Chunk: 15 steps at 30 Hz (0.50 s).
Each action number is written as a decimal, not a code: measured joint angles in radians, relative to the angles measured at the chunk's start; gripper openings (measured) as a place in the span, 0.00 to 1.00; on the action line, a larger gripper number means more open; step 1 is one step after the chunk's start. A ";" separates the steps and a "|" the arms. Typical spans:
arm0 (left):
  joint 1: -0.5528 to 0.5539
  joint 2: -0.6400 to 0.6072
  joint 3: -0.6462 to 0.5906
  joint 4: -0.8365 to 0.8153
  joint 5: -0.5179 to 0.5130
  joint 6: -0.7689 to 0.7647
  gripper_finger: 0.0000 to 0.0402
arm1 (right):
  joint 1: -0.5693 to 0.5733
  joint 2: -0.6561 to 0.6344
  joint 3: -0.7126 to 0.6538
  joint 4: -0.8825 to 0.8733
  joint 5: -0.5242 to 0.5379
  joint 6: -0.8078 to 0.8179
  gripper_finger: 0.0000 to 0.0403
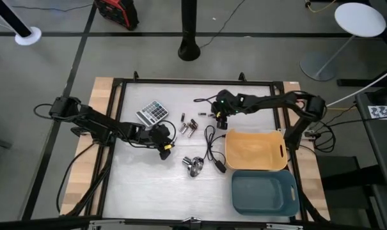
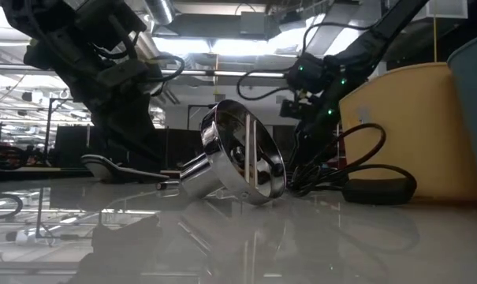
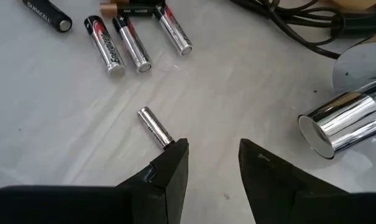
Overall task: Sort batteries
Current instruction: Put the black battery into the yellow bin
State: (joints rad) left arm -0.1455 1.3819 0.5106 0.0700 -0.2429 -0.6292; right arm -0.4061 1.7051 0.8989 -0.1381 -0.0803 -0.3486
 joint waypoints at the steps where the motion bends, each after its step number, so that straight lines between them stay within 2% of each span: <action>1: 0.000 0.000 0.000 0.000 0.000 0.000 0.33 | 0.000 0.007 0.000 0.007 0.000 0.000 0.42; 15: 0.000 0.000 0.000 0.000 0.000 0.000 0.33 | 0.000 0.046 0.000 0.010 0.008 -0.001 0.42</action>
State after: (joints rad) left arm -0.1455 1.3819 0.5106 0.0700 -0.2432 -0.6292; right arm -0.4061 1.7507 0.8989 -0.1278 -0.0719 -0.3492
